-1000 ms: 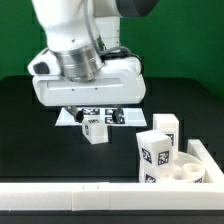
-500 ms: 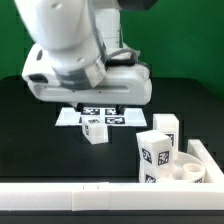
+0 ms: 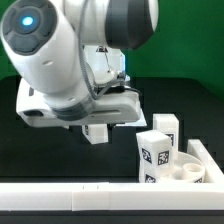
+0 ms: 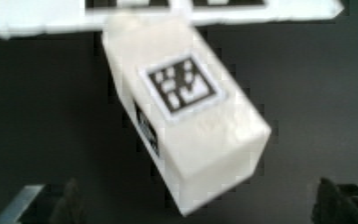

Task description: Assemble stool

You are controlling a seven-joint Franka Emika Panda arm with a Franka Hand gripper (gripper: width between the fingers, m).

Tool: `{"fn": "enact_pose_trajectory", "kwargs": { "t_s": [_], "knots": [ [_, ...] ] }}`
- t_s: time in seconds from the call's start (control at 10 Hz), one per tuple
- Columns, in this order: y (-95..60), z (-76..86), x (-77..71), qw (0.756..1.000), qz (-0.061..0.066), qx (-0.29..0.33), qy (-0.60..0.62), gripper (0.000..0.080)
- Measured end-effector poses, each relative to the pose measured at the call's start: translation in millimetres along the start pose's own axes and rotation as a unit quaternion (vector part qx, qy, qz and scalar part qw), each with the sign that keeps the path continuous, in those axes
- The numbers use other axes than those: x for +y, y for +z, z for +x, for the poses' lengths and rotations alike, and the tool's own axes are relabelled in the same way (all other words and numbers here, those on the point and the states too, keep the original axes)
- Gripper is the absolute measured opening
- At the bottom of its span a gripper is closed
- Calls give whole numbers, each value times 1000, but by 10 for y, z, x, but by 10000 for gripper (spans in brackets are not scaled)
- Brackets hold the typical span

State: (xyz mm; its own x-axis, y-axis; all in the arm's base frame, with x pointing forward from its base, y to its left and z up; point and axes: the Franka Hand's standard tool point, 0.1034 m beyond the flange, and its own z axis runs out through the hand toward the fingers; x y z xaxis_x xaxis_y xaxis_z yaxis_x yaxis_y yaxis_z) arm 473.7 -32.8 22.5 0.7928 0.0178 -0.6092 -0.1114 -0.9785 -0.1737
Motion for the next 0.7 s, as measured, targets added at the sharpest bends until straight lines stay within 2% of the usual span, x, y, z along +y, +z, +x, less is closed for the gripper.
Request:
{"fn": "enact_pose_trajectory", "kwargs": {
  "t_s": [0.2,0.3,0.4,0.6,0.7],
  "knots": [
    [14,-31,17,1000,3,-7,7,649],
    [69,-54,6,1000,3,-14,21,649],
    [184,-92,-3,999,3,-32,40,649],
    [290,-158,16,992,12,-98,76,649],
    [280,-78,38,993,11,-91,73,649]
  ]
}}
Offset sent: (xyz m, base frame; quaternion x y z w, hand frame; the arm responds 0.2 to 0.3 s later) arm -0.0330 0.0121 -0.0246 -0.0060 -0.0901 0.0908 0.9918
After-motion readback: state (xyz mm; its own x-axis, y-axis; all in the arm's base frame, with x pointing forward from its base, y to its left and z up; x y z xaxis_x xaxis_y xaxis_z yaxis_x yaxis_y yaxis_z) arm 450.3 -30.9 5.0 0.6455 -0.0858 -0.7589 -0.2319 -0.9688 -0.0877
